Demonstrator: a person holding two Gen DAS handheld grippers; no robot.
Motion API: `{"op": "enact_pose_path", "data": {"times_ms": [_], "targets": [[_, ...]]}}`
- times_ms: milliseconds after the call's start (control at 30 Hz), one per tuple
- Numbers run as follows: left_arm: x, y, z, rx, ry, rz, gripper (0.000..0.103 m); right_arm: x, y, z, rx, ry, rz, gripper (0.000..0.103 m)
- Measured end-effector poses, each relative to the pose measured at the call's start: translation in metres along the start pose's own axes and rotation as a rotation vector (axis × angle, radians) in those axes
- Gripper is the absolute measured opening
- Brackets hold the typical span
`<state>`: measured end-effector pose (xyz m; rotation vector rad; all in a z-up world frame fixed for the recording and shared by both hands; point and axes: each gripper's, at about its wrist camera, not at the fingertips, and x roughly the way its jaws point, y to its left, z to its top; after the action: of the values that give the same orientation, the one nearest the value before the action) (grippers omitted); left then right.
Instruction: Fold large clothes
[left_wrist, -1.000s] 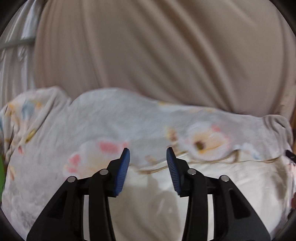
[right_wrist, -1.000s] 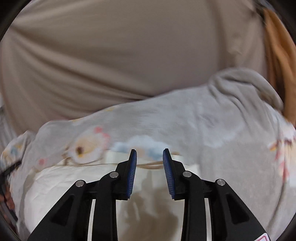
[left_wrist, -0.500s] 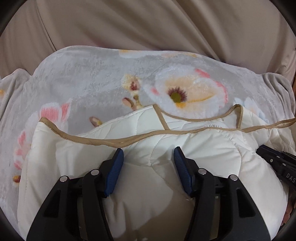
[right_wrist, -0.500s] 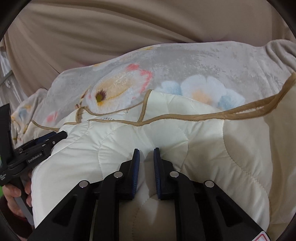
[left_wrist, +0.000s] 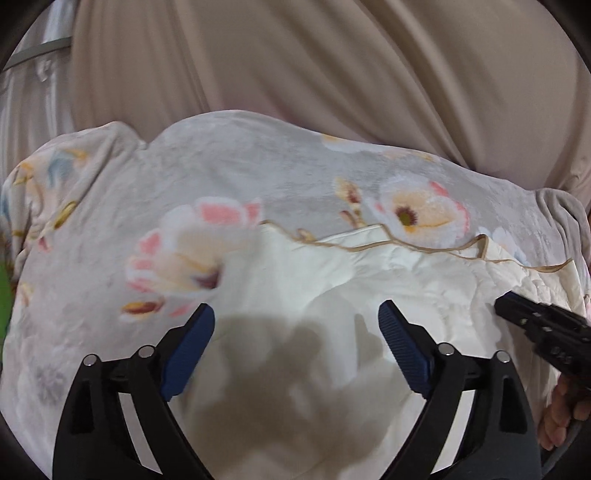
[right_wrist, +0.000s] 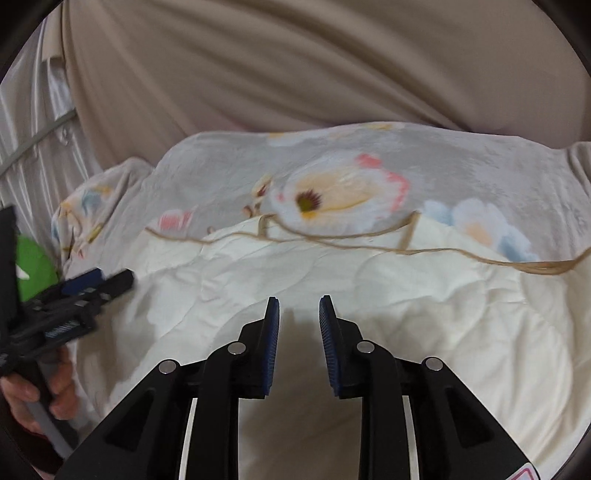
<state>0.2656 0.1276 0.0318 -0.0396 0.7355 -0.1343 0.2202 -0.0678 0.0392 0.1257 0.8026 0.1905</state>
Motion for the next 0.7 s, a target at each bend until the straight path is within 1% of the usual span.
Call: {"op": "enact_pose_path", "data": {"times_ms": [67,133,200,267,300,333,400,433,467,500,533,567,600,633,667,700], "targets": [[-0.006,0.025,-0.008,-0.054,0.018,-0.011,0.094,0.012,0.003,-0.008,-0.007,0.020,-0.011,0.024],[-0.003,0.051,-0.021,-0.123,0.064,-0.034,0.095,0.022,0.005,-0.016,-0.029,0.023,-0.029,0.023],[0.011,0.077,-0.036,-0.202,0.129,-0.080,0.095,0.025,0.007,-0.019,-0.043,0.021,-0.042,0.023],[0.025,0.091,-0.048,-0.272,0.177,-0.144,0.096,0.027,0.009,-0.020,-0.052,0.023,-0.049,0.023],[0.032,0.096,-0.053,-0.311,0.192,-0.190,0.096,0.027,0.008,-0.021,-0.054,0.024,-0.050,0.023],[0.037,0.097,-0.055,-0.330,0.203,-0.212,0.096,0.028,0.008,-0.021,-0.056,0.024,-0.051,0.023],[0.043,0.092,-0.054,-0.326,0.204,-0.242,0.096,0.029,0.009,-0.022,-0.060,0.024,-0.056,0.023],[0.044,0.087,-0.053,-0.308,0.206,-0.259,0.093,0.029,0.010,-0.022,-0.062,0.023,-0.060,0.023],[0.045,0.082,-0.051,-0.294,0.212,-0.282,0.085,0.029,0.010,-0.022,-0.065,0.024,-0.062,0.023],[0.045,0.076,-0.048,-0.284,0.222,-0.324,0.077,0.029,0.010,-0.022,-0.067,0.024,-0.063,0.023],[0.044,0.069,-0.044,-0.274,0.238,-0.353,0.066,0.030,0.011,-0.022,-0.066,0.024,-0.065,0.023],[0.039,0.063,-0.040,-0.259,0.236,-0.345,0.054,0.030,0.012,-0.022,-0.064,0.024,-0.066,0.023],[0.032,0.054,-0.033,-0.226,0.222,-0.345,0.045,0.030,0.011,-0.022,-0.063,0.026,-0.066,0.023],[0.026,0.048,-0.027,-0.205,0.213,-0.340,0.029,0.030,0.011,-0.022,-0.062,0.027,-0.067,0.023],[0.018,0.042,-0.021,-0.192,0.195,-0.329,0.021,0.030,0.011,-0.022,-0.062,0.028,-0.067,0.023],[0.008,0.037,-0.014,-0.185,0.171,-0.332,0.019,0.030,0.010,-0.022,-0.061,0.027,-0.065,0.023]]}}
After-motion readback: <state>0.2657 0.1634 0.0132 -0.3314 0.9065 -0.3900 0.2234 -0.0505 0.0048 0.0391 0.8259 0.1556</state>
